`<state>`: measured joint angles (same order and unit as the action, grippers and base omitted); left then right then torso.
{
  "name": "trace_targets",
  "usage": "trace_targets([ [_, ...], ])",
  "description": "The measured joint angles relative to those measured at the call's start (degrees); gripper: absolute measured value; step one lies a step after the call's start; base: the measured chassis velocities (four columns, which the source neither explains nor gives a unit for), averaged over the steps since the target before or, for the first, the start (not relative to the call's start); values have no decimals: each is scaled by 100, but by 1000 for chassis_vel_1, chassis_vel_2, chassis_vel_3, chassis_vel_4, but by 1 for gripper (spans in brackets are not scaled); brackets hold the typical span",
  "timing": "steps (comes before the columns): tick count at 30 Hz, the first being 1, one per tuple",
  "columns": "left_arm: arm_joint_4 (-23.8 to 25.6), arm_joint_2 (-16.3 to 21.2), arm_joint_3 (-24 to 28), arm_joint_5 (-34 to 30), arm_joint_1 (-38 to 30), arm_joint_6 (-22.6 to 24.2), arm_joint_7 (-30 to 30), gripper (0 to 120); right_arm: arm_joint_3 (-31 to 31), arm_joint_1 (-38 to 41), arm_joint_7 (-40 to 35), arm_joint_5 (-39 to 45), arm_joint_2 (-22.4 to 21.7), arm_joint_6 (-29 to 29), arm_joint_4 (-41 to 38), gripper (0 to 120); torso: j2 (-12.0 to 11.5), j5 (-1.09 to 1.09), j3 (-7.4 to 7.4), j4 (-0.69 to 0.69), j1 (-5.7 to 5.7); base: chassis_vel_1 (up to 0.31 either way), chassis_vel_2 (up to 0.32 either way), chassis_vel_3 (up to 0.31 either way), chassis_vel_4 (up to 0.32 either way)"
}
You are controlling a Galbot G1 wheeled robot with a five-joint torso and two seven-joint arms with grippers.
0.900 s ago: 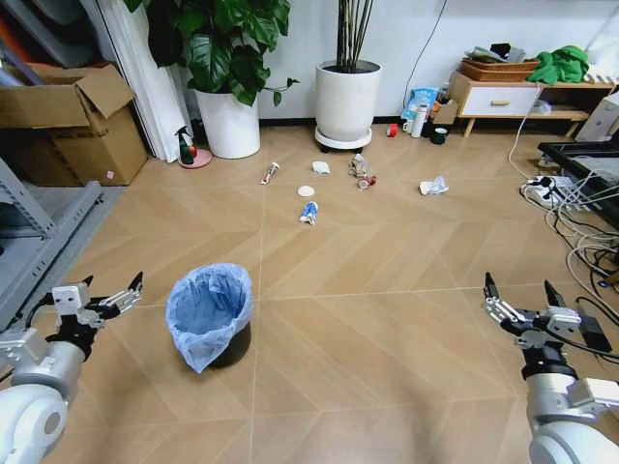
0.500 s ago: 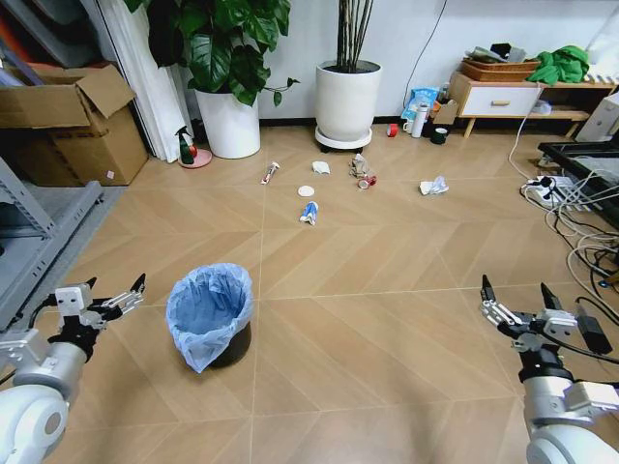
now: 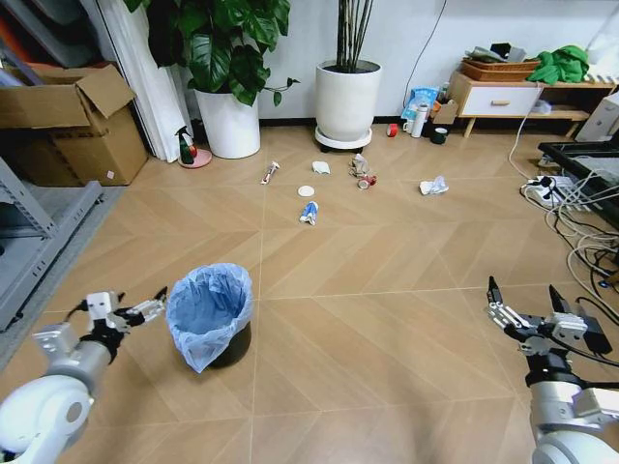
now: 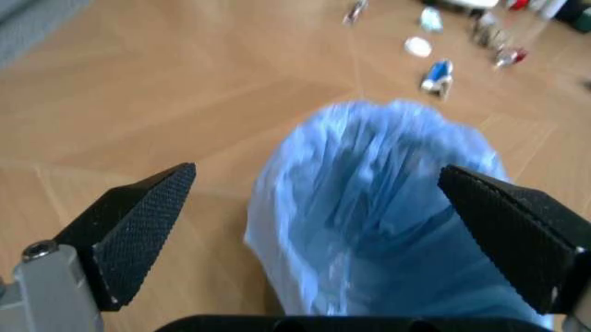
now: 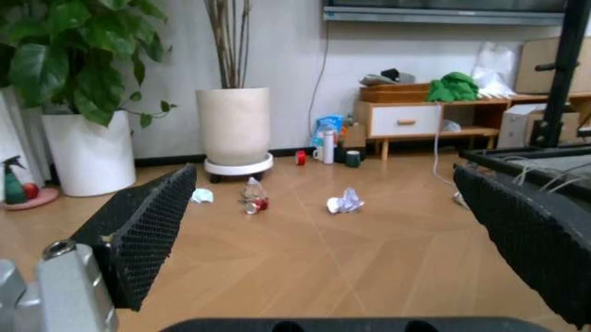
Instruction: Pick up the trash bin and place the garbage on the floor into it.
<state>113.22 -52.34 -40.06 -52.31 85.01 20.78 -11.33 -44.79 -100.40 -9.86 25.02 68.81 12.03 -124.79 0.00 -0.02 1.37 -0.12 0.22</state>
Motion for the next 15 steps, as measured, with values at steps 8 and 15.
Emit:
trace_targets([
  [8, -759, -105, 698, -138, -601, 87, -125, 99, -1, -51, 2, -1, 32, -58, -69, 100, 0, -3, 0, -1, 0, 0, 0, 0, 0],
  [15, -1517, -158, 1073, -239, -1303, 89, -96, 97, -137, -223, -1, -3, 83, -82, -169, 100, 0, -4, 0, -3, 0, 0, 0, 0, 0],
])
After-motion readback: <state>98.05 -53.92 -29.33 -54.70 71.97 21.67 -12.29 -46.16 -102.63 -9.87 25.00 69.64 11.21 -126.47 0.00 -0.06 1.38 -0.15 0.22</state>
